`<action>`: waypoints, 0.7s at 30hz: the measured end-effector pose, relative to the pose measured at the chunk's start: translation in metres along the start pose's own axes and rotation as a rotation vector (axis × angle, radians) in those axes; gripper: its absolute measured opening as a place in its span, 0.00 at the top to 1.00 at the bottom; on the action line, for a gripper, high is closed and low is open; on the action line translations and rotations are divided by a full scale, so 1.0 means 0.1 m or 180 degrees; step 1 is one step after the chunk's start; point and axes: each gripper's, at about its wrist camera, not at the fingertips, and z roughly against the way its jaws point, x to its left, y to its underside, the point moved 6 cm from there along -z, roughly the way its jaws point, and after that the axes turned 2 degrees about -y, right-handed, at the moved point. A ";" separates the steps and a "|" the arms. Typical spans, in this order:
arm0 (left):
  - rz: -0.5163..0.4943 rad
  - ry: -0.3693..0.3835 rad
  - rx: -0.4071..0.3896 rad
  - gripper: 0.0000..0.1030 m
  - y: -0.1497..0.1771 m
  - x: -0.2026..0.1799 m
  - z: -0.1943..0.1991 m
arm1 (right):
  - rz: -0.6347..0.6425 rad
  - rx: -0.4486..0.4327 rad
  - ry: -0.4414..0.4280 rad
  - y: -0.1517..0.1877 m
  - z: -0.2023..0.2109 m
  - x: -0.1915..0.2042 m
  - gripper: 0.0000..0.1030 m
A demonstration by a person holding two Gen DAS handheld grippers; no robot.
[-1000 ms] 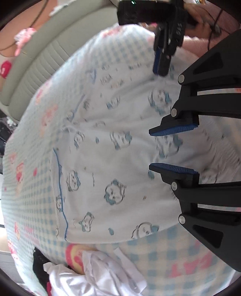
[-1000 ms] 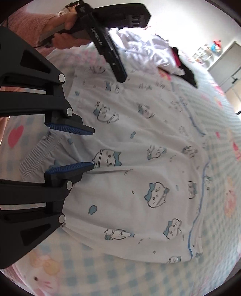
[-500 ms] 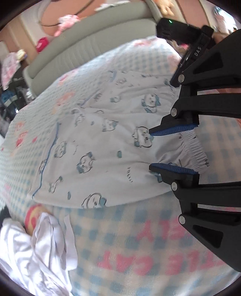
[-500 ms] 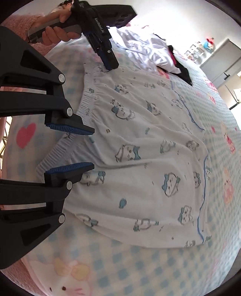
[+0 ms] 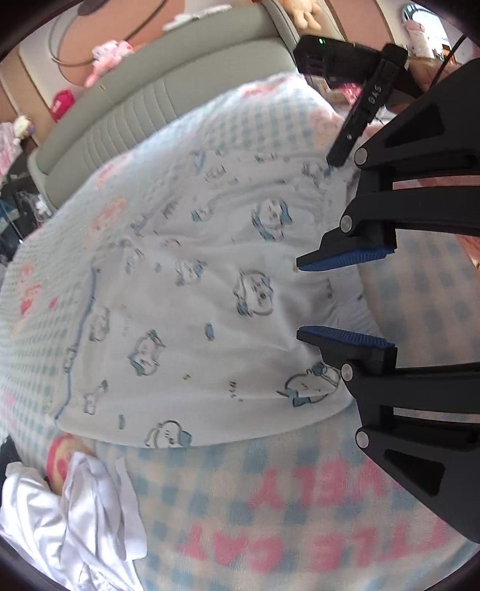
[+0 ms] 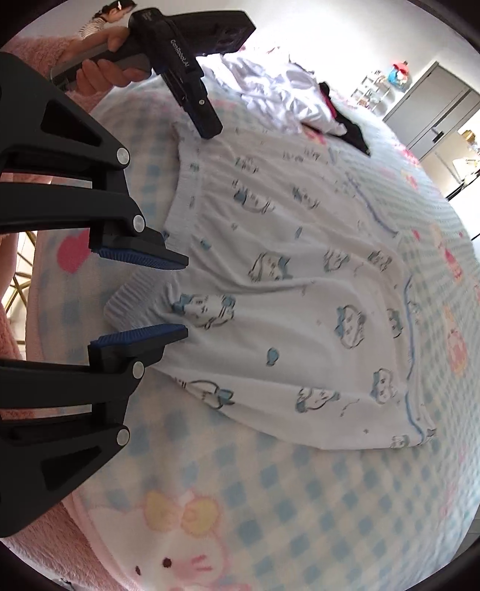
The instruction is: Fold clothes
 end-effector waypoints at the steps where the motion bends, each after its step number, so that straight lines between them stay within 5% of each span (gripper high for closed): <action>1: 0.0007 -0.0099 0.0064 0.68 0.04 0.06 -0.02 | -0.0016 0.0040 0.0033 0.02 -0.03 -0.03 0.71; 8: 0.0103 -0.0038 0.0002 0.69 0.05 0.13 0.08 | -0.0167 -0.0003 0.0093 0.05 0.04 -0.24 0.72; 14: -0.0322 0.0191 0.0017 0.69 0.04 -0.39 0.00 | -0.0287 -0.0075 -0.0015 0.02 0.14 -0.36 0.70; 21: -0.0299 0.0036 0.0277 0.69 0.10 -0.43 -0.29 | -0.0357 0.0177 -0.0051 0.21 -0.07 -0.44 0.70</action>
